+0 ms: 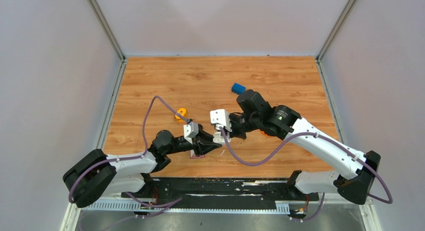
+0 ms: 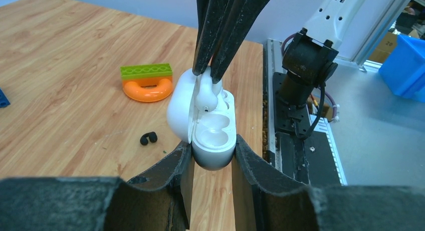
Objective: Insert the wireless bluetooth earbuds into the charging case
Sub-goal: Place the earbud in the charging case.
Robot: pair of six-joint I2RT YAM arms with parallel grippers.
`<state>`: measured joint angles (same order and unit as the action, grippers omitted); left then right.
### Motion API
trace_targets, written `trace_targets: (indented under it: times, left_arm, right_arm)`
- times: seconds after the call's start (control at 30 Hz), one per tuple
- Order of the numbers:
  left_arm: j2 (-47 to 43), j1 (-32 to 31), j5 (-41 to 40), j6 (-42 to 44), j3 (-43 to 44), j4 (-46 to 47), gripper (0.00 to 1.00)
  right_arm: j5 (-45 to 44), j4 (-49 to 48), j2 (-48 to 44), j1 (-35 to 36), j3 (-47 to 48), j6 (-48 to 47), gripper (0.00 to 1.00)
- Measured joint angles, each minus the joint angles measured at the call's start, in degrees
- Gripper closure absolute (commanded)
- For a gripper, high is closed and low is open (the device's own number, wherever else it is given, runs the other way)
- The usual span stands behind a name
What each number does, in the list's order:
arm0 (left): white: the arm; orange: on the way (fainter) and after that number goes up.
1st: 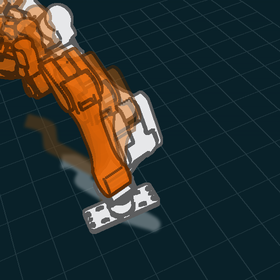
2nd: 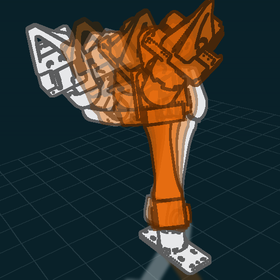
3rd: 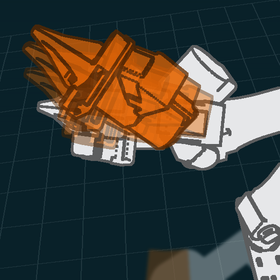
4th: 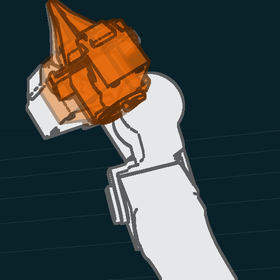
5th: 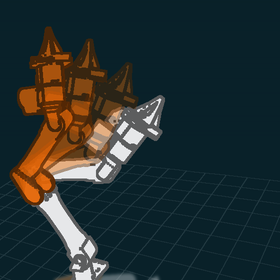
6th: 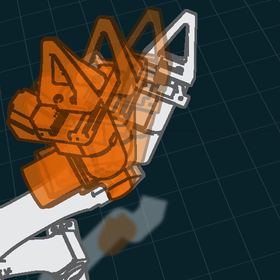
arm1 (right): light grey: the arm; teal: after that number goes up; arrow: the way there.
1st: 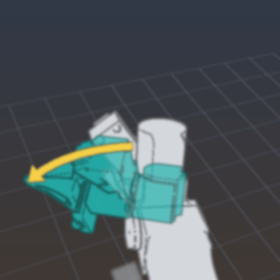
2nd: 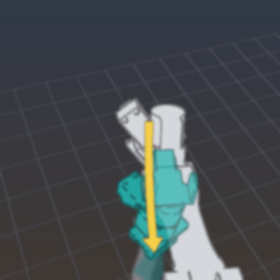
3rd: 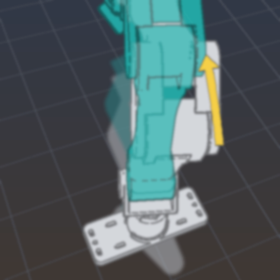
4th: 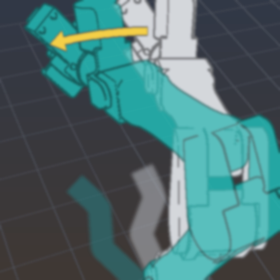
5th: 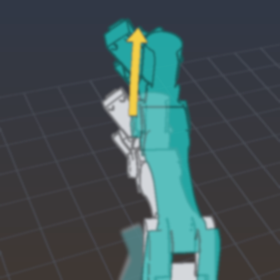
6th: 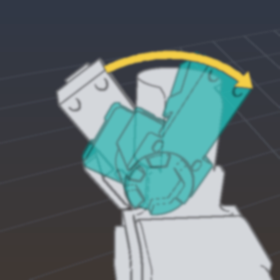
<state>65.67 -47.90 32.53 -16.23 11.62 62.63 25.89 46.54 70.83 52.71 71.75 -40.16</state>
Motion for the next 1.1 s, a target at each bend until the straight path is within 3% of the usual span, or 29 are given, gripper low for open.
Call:
trace_targets:
  times: [1.1]
  left_arm:
    - [1.22,0.0,-0.48,-1.42,-0.96,3.23,1.0]
  right_arm:
    - [3.19,-3.63,1.2,0.26,-1.55,2.62,1.0]
